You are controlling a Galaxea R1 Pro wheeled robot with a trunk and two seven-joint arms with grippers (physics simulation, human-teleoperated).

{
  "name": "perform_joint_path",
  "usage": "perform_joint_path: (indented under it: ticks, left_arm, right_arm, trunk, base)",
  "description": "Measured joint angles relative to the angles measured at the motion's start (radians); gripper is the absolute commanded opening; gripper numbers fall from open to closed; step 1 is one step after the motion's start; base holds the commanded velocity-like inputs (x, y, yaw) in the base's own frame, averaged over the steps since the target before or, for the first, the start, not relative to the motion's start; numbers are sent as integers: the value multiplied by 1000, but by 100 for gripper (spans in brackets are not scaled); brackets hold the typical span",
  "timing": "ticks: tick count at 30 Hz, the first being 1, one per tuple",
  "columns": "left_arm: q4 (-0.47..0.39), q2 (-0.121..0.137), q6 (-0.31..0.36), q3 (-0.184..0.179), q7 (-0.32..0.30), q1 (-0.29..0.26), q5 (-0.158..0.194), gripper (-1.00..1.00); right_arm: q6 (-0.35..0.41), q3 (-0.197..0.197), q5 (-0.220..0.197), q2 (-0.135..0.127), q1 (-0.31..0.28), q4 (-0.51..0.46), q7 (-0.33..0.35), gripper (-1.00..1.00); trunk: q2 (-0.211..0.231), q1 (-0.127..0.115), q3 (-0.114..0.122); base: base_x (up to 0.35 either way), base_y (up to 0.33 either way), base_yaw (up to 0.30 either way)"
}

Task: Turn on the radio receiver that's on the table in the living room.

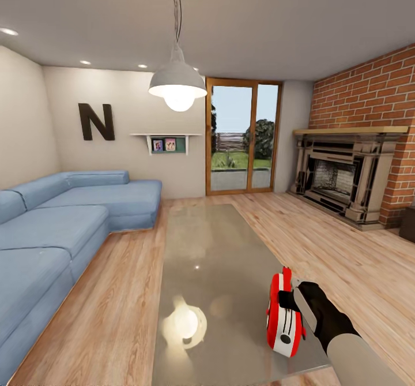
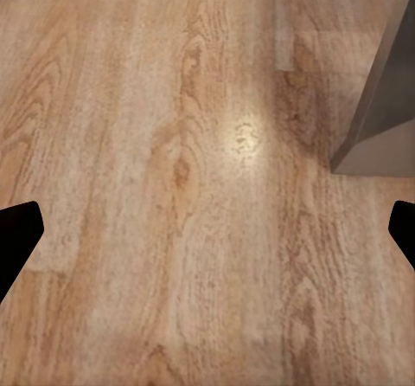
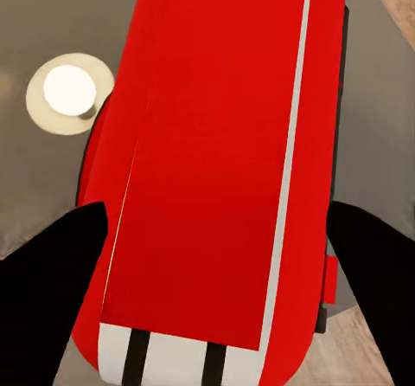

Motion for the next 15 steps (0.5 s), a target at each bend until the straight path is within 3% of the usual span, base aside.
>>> perform_joint_path:
  ticks: [15]
  left_arm:
    - [0, 1, 0, 0, -1, 0, -1, 100]
  right_arm:
    - [-1, 0, 2, 0, 0, 0, 0, -100]
  trunk:
    - [0, 0, 0]
  base:
    - [0, 0, 0]
